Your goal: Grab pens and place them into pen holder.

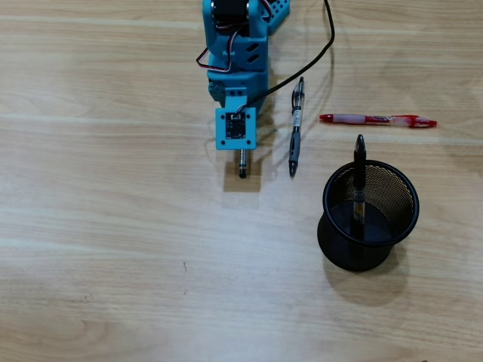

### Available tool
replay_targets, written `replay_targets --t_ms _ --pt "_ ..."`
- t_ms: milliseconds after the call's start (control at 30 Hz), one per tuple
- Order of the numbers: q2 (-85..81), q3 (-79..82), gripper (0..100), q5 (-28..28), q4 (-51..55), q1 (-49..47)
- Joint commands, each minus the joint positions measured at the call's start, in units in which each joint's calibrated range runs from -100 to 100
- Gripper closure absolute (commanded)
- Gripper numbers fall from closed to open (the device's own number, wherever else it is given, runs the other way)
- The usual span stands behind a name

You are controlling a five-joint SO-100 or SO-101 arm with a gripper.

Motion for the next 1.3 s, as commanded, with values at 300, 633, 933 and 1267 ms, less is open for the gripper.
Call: replay_targets --t_ms 300,633,933,1267 --pt "-12.95 -1.67 98 0.83 1.16 2.47" --pt "-30.87 -24.84 98 4.39 21.76 4.75" --pt "-35.96 -32.89 98 3.92 28.23 2.56" --pt "-40.46 -31.44 98 2.35 3.08 -13.17"
